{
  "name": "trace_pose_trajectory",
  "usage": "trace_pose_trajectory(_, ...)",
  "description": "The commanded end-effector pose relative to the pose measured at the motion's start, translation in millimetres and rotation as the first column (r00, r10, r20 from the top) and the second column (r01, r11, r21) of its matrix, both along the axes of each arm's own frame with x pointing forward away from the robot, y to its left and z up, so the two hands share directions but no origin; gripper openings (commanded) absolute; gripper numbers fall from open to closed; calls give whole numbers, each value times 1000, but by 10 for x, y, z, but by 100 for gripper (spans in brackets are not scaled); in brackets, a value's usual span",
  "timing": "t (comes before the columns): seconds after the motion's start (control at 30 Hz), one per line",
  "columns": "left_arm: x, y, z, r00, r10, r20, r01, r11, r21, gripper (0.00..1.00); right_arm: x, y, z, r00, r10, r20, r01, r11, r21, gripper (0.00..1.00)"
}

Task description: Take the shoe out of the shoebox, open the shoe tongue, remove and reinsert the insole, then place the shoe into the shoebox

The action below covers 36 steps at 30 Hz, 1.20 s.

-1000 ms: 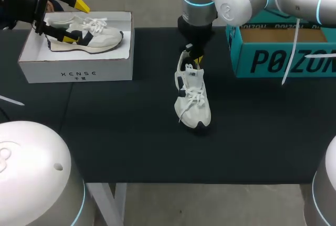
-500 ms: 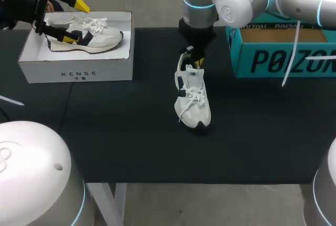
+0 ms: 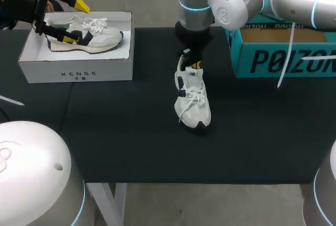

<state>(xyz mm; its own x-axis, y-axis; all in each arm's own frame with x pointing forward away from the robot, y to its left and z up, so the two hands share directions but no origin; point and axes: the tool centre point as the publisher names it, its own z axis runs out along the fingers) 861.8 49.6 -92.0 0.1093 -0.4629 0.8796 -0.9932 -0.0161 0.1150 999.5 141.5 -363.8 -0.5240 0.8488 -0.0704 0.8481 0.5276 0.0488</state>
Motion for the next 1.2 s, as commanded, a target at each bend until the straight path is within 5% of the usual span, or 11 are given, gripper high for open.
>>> trace_pose_trajectory(0.03, 5, -2, 1, 1000, -1, -1, 1, 1000, 2, 100, 4, 51, -64, 1000, 3, -6, -3, 1000, -7, 0)
trace_pose_trajectory(0.47, 5, -2, 1, 1000, -1, -1, 1, 1000, 2, 100, 14, -74, 162, 997, -23, 77, 26, 999, -44, 0)
trace_pose_trajectory(1.2, 5, -2, 1, 1000, -1, -1, 1, 1000, 2, 100, 59, -3, 65, 985, -123, 117, 128, 991, -33, 0)
